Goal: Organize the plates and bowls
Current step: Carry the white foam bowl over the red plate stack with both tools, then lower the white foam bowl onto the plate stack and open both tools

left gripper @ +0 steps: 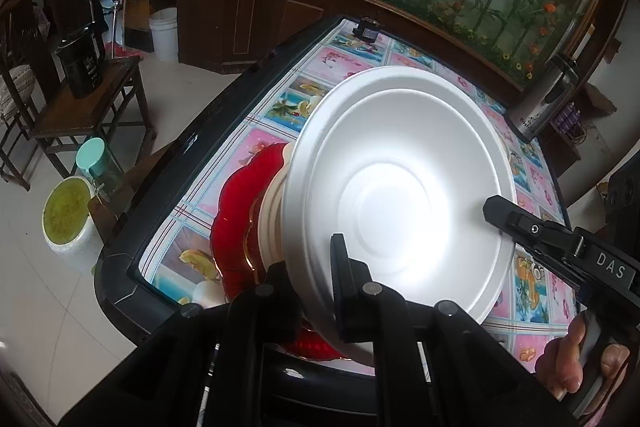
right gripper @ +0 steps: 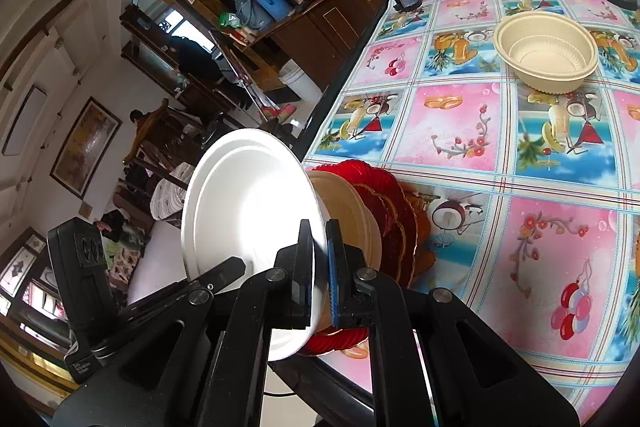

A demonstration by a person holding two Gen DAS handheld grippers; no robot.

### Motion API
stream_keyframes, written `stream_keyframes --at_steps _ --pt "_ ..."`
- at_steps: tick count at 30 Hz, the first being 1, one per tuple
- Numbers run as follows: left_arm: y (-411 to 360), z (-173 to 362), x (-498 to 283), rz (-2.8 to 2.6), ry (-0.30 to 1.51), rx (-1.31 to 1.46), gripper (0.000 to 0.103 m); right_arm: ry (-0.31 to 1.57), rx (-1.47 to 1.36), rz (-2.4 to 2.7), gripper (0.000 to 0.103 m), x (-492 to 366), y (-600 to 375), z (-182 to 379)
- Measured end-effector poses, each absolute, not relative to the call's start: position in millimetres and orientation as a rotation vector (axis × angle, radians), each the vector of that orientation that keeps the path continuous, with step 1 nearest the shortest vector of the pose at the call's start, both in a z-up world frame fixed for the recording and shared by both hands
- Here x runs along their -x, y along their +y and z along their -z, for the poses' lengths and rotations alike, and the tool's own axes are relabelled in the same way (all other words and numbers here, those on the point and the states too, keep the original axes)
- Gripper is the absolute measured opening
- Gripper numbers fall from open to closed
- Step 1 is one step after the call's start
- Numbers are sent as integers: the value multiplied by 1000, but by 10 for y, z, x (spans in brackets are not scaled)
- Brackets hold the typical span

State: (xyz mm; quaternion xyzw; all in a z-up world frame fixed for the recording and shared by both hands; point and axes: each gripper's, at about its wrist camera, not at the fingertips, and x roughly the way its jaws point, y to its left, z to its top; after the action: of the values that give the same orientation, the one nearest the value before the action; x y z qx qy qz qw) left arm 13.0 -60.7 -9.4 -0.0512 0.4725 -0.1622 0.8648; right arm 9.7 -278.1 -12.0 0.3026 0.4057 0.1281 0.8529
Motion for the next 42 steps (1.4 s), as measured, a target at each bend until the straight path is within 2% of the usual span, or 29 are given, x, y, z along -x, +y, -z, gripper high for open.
stream_keyframes --at_steps 32,42 --pt "-552 274 -291 295 1027 79 13 914 -647 -248 6 -318 -2710 375" --pt "-656 239 -245 269 1004 -28 16 917 -634 -248 7 -335 -2716 386"
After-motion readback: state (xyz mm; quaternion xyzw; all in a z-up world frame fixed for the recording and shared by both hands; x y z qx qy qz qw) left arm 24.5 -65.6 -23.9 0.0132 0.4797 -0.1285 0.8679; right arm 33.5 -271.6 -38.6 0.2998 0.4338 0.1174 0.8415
